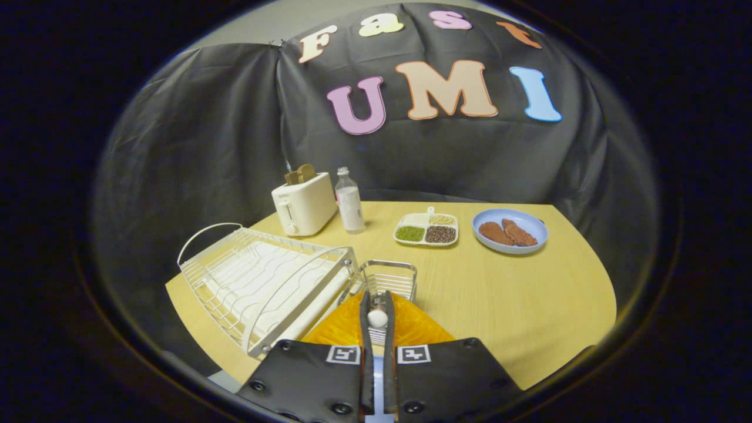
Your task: Take the plate from the dish rack, then take the spoon from the basket and place it into the plate.
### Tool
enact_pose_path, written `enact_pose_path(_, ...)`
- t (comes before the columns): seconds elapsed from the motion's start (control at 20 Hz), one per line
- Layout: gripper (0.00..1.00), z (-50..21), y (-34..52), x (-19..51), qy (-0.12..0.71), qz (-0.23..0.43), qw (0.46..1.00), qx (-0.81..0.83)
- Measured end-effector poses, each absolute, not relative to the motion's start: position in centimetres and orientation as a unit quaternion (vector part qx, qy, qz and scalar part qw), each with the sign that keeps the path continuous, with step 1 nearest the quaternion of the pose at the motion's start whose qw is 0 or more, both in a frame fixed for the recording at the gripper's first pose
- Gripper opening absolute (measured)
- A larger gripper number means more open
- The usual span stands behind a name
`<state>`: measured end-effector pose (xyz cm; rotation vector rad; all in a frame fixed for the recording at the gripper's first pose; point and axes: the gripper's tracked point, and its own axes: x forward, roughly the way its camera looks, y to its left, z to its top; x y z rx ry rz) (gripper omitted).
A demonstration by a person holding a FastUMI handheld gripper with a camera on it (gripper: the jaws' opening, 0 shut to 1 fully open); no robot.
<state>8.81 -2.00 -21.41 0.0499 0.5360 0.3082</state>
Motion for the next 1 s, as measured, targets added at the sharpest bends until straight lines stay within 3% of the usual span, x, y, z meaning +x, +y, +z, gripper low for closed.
enact_pose_path(1.0,0.09,-12.3,-3.0,4.6,0.2,0.097,0.975,0.023)
